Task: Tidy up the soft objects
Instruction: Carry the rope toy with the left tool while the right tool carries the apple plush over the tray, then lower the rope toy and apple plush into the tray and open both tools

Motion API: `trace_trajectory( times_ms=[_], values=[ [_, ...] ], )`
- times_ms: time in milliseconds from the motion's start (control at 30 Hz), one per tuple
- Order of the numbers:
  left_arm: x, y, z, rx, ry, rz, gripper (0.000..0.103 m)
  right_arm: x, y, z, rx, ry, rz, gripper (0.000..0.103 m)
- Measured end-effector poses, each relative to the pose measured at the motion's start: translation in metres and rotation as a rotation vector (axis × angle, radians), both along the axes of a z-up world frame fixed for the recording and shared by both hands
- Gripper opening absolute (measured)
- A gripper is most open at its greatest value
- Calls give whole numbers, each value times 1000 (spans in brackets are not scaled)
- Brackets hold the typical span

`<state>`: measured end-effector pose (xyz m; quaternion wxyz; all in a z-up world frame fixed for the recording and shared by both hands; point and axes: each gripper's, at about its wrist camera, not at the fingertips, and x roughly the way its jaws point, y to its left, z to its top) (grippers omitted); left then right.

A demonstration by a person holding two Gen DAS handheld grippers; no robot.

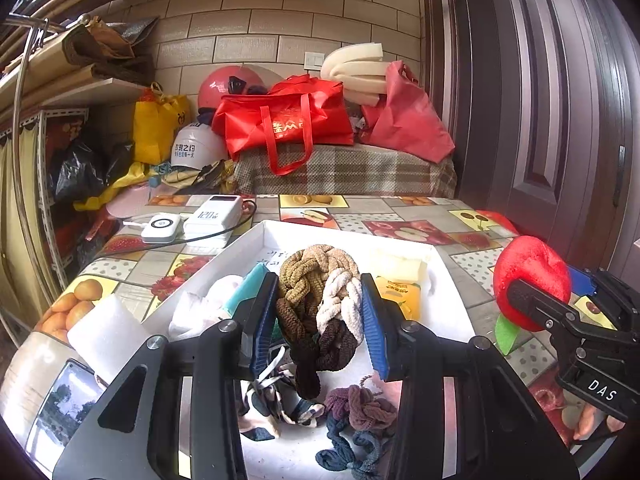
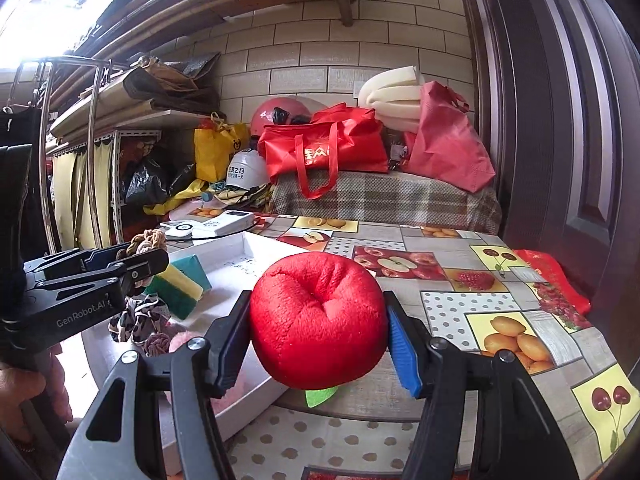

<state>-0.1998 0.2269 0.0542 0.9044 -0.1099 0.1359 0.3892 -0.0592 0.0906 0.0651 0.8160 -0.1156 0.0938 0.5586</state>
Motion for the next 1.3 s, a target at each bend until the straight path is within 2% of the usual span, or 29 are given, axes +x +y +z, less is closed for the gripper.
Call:
trace_trajectory(
  times_ms=[200, 433, 800, 867, 1300],
  values=[
    [-6, 10, -1, -40, -28, 22, 39, -6, 22, 0, -4, -7, 19, 63],
    [1, 20, -3, -50, 13, 70, 39, -11, 45, 0, -18, -31, 44, 63],
    [1, 39, -9, -127, 23, 112, 39, -36, 67, -1, -50, -139, 130, 63],
    [0, 43, -9, -143, 22, 117, 39, -35, 72, -2, -59, -136, 137, 63],
    [7, 45, -8, -112, 58, 154, 40, -21, 92, -7, -117, -76, 112, 64]
  ],
)
